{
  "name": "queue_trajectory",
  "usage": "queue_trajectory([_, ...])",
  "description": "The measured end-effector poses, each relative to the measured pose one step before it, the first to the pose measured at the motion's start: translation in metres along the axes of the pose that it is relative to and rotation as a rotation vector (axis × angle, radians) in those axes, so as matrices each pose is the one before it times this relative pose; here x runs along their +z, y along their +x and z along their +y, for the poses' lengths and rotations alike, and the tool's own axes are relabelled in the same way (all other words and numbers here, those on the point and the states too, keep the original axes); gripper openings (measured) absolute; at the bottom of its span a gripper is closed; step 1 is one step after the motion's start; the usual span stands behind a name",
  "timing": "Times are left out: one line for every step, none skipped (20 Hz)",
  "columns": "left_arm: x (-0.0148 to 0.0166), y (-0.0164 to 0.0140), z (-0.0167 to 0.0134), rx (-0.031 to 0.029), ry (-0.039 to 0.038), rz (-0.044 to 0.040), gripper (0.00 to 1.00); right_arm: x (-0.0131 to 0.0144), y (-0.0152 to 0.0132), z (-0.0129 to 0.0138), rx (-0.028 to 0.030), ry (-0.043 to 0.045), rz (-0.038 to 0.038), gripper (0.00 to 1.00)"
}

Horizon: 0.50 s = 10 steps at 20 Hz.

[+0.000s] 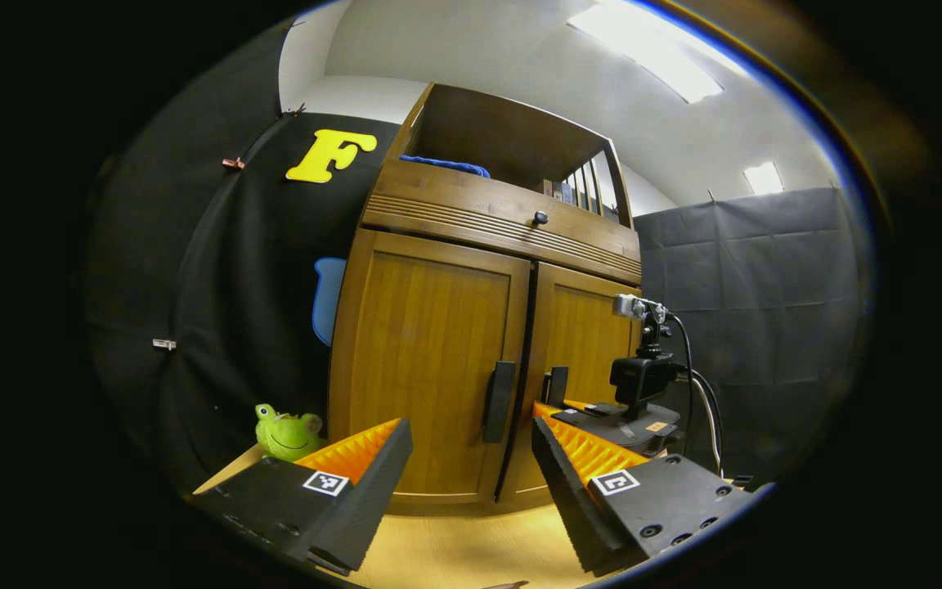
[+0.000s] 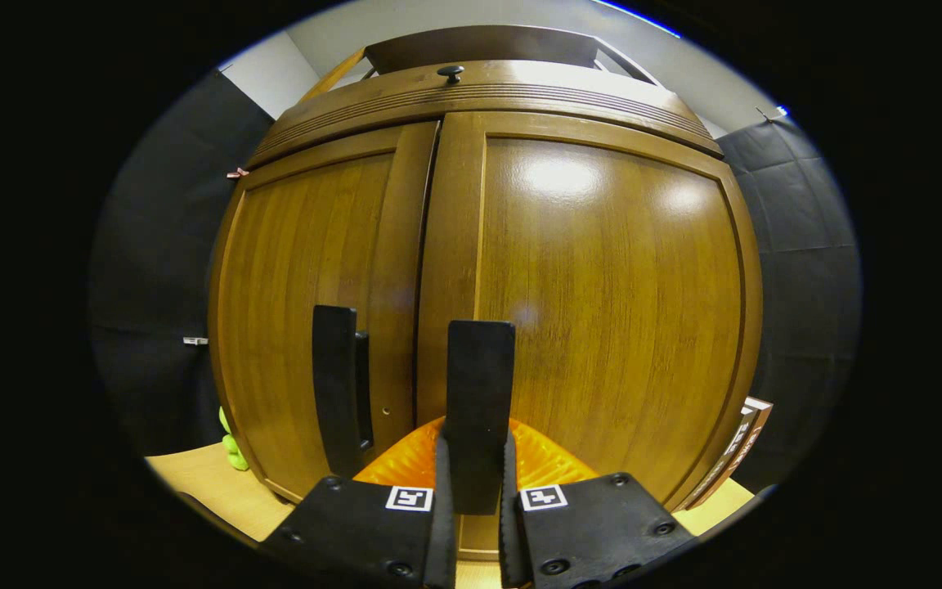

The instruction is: Open the right door of the double-door shoe cabinet with the right hand, and open the left door with the left hand.

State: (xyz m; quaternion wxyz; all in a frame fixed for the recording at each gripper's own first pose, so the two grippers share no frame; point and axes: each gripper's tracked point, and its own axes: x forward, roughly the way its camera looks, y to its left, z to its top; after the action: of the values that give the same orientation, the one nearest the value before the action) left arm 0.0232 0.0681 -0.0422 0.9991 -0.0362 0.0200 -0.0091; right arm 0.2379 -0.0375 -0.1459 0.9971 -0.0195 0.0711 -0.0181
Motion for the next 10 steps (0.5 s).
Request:
queue_trajectory([0.00127, -0.00085, -0.00026, -0.00019, 0.00162, -0.00013, 0.92, 0.00081, -0.00617, 0.00069, 0.01306, 0.00401, 0.00312, 0.2])
queue_trajectory([0.00092, -0.00093, -0.00097, -0.00025, 0.00175, -0.00058, 0.92, 0.00076, -0.0072, -0.00028, 0.01326, 0.00149, 0.00649, 0.2])
queue_trajectory([0.00169, -0.0009, -0.00171, 0.00101, -0.00093, -0.00054, 0.92, 0.00005, -0.00791, -0.00058, 0.01213, 0.00217, 0.00472, 0.2])
queue_trajectory([0.00065, -0.00309, -0.00401, -0.00065, -0.00295, -0.00087, 0.92, 0.00028, -0.00818, -0.00079, 0.01283, 0.00346, 0.00594, 0.2])
queue_trajectory([-0.00014, -0.00351, -0.00515, -0.00423, -0.0055, 0.00037, 0.92, 0.00122, -0.00876, -0.00021, 0.01539, 0.00361, 0.00644, 0.2])
queue_trajectory([-0.00112, -0.00285, -0.00452, -0.00744, -0.00755, 0.00156, 0.92, 0.00007, -0.00837, -0.00096, 0.01568, 0.00746, 0.00865, 0.2])
queue_trajectory([0.0007, -0.00226, -0.00338, -0.00663, -0.00785, 0.00157, 0.92, 0.00093, -0.00918, -0.0011, 0.01442, 0.01032, 0.00653, 0.2])
queue_trajectory([0.0012, -0.00079, -0.00343, -0.00523, -0.00698, 0.00035, 0.92, 0.00041, -0.00857, -0.00166, 0.01065, 0.00683, 0.00651, 0.2])
queue_trajectory([0.00102, -0.00172, -0.00341, -0.00344, -0.00526, 0.00072, 0.92, 0.0013, -0.00889, -0.00171, 0.00691, 0.00201, 0.00306, 0.24])
queue_trajectory([0.00053, -0.00097, -0.0042, -0.00298, -0.00295, 0.0016, 0.92, 0.00073, -0.01011, -0.00208, 0.00385, -0.00237, 0.00295, 0.2])
